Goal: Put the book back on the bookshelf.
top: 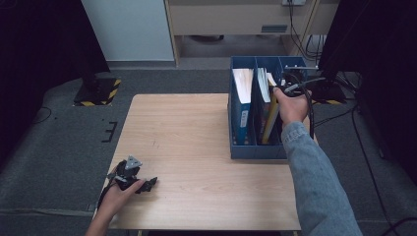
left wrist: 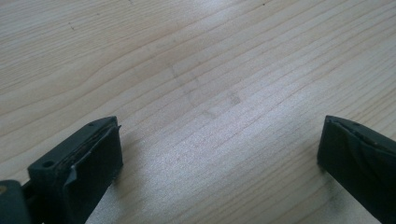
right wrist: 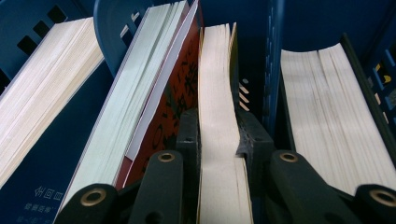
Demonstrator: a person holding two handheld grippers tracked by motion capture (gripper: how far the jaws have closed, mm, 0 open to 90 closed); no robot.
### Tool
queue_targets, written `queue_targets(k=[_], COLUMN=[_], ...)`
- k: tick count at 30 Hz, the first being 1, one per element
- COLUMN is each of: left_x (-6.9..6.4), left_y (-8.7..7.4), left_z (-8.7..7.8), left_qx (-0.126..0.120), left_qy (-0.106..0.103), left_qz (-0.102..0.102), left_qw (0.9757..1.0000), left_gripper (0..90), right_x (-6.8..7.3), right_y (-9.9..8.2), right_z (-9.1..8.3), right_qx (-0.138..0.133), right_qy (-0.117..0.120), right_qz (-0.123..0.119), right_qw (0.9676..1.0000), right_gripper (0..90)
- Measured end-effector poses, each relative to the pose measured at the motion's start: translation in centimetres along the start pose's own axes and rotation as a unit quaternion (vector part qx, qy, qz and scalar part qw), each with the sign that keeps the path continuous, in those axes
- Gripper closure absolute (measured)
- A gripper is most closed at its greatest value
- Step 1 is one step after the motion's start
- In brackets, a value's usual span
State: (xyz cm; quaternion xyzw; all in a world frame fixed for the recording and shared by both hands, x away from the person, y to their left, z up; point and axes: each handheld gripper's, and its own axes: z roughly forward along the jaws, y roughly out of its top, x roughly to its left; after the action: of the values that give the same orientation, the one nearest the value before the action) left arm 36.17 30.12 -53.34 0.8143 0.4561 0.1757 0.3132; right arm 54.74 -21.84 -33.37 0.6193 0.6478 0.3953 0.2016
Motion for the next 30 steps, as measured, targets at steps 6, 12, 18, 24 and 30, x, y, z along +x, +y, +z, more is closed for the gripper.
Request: queue_targets(k=[6, 12, 18, 24, 30], left_x=[-0.02, -0.03, -0.04, -0.04, -0.04], left_y=[0.01, 0.01, 0.01, 0.02, 0.01], left_z=[0.01, 0.01, 0.01, 0.01, 0.01], left_qx=[0.000, 0.000, 0.000, 0.000, 0.000], left_qy=[0.000, -0.001, -0.001, -0.001, -0.001], left_qz=[0.000, 0.000, 0.000, 0.000, 0.000], left_qw=[1.0000, 1.0000, 1.0000, 1.0000, 1.0000], left_gripper=[0.0, 0.0, 0.0, 0.0, 0.0], right_x=[0.15, -0.04, 0.13, 0.01, 0.18], right_y=[-0.04, -0.27, -0.41, -0.34, -0.06], right_z=[0.11, 0.38, 0.32, 0.32, 0.23], right_qx=[0.001, 0.004, 0.003, -0.001, -0.009], right_qy=[0.000, 0.000, -0.001, -0.001, 0.001], right_qz=[0.001, 0.002, -0.003, -0.004, -0.006], right_qw=[1.0000, 1.0000, 1.0000, 1.0000, 0.9999], right_gripper=[73.6, 73.5, 73.5, 73.7, 73.8])
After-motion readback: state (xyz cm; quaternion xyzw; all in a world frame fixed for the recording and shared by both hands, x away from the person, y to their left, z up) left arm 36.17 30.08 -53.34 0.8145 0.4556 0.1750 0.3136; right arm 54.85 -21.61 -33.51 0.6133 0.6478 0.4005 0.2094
